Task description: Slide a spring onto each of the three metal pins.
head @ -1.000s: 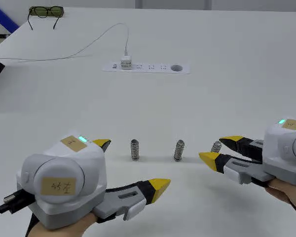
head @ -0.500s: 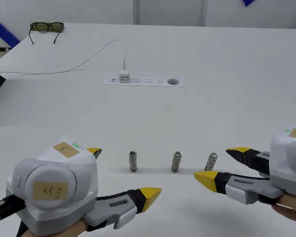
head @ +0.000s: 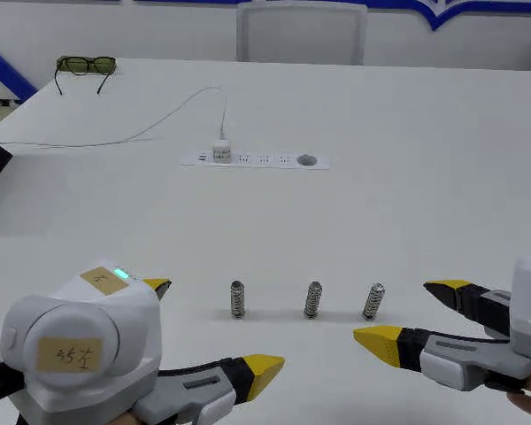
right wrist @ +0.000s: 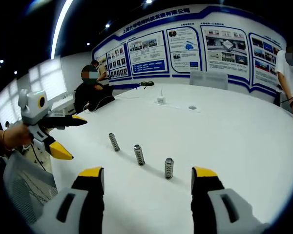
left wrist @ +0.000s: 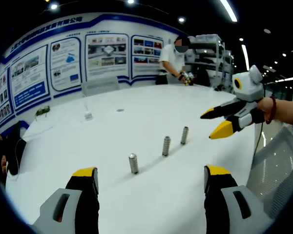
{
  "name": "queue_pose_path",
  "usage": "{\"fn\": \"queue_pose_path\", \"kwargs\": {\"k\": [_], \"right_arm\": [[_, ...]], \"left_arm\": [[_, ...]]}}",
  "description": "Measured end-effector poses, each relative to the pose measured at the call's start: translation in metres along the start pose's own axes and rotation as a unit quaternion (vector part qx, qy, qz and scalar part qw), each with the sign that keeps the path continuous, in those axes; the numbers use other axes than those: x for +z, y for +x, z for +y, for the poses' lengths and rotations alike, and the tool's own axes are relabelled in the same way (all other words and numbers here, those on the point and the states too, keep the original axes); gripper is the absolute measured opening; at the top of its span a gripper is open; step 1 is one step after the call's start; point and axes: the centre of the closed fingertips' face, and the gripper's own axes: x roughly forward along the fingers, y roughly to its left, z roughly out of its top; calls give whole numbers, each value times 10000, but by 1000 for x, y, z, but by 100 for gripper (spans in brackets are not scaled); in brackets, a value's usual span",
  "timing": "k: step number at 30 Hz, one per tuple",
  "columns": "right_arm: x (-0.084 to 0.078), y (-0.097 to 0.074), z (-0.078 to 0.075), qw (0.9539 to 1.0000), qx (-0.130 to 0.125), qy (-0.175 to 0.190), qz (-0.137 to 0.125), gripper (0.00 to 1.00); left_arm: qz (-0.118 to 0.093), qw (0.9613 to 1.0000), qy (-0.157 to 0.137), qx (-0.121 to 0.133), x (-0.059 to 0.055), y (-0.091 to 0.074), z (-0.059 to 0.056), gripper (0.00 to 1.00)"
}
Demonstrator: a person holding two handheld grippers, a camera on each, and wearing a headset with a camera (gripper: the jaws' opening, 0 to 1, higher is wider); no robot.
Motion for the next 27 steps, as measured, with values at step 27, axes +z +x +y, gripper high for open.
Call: {"fn": "queue_pose_path", "kwargs": {"k": [27], "right_arm": [[-9,-23,21,9999,40,94,-18,80]], "left_arm": [[-10,9998,-202,35,-5,-18,-3,91]]}}
